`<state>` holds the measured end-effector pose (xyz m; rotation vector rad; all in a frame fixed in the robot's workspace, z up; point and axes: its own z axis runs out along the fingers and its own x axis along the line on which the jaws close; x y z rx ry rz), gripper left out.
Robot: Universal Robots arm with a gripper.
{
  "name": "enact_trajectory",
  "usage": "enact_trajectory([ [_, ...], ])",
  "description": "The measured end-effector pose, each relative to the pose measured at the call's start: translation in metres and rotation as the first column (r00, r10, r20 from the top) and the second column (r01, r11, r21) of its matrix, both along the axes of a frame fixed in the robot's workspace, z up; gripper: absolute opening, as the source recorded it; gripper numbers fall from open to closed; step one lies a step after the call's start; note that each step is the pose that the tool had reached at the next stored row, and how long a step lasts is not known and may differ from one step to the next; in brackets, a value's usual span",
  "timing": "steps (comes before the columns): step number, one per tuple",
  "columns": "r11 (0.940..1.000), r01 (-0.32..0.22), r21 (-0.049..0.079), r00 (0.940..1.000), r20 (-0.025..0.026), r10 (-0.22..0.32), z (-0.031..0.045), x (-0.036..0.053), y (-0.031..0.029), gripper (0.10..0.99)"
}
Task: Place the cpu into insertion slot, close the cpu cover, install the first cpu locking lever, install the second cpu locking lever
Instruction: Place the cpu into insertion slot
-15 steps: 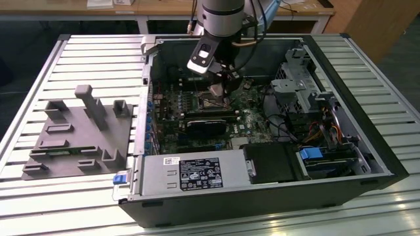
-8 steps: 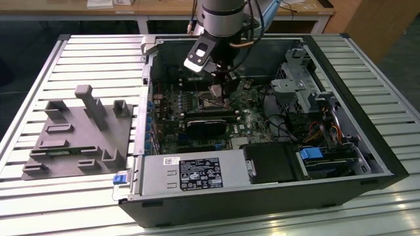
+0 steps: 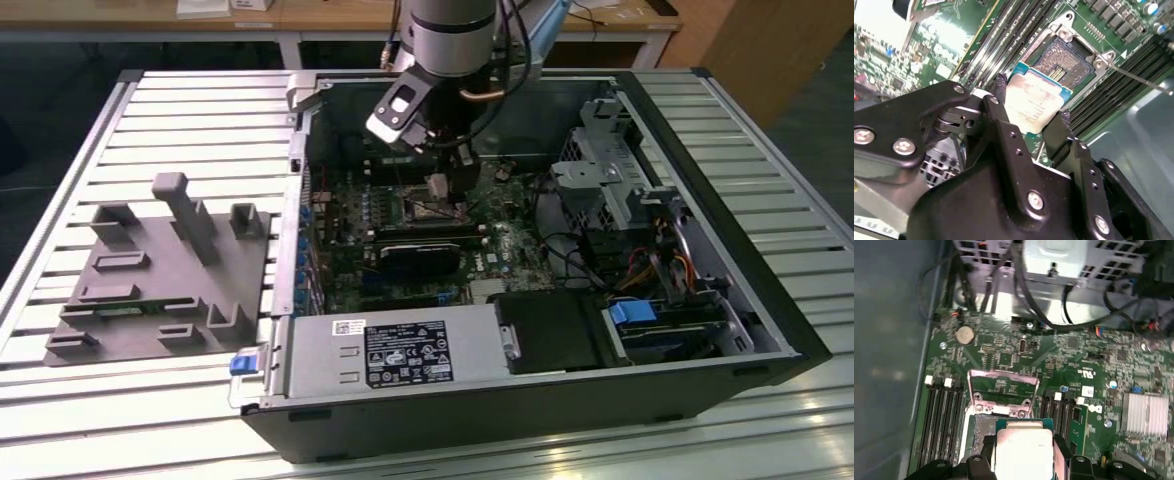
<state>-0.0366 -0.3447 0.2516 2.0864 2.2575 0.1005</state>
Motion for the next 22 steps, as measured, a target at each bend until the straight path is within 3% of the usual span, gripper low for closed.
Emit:
enact_trajectory([
  [4, 0.9995, 0.031, 0.000, 0.9995, 0.0000, -0.031, -0.0018, -0.0013, 0.0019, 0.537],
  [22, 0.9994, 0.035, 0.000, 0.9994, -0.0001, -0.035, -0.0122, -0.0038, 0.0077, 0.537],
])
